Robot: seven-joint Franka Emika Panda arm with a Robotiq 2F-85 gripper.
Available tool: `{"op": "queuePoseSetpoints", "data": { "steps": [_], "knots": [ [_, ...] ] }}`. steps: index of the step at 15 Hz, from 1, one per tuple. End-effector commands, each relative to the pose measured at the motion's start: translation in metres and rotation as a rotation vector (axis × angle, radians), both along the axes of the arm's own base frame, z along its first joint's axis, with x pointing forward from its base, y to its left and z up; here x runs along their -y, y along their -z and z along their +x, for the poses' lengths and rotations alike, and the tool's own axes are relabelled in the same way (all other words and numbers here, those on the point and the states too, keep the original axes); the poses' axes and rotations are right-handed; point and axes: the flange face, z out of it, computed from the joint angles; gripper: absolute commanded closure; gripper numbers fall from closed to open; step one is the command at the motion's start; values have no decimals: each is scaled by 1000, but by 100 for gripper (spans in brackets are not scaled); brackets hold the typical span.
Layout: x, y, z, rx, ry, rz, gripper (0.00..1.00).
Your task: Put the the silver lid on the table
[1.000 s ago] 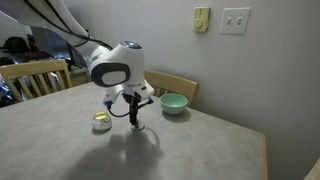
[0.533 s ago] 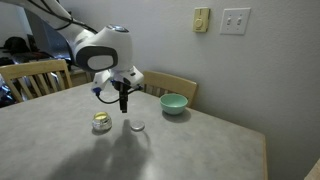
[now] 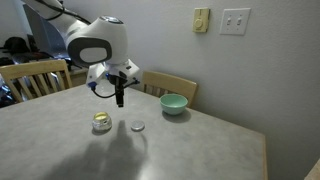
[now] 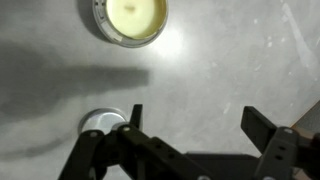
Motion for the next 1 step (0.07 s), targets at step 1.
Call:
{"op": "queuePoseSetpoints", "data": {
  "steps": [1],
  "knots": [
    [0,0,0,-2,0,0,0]
  ]
}}
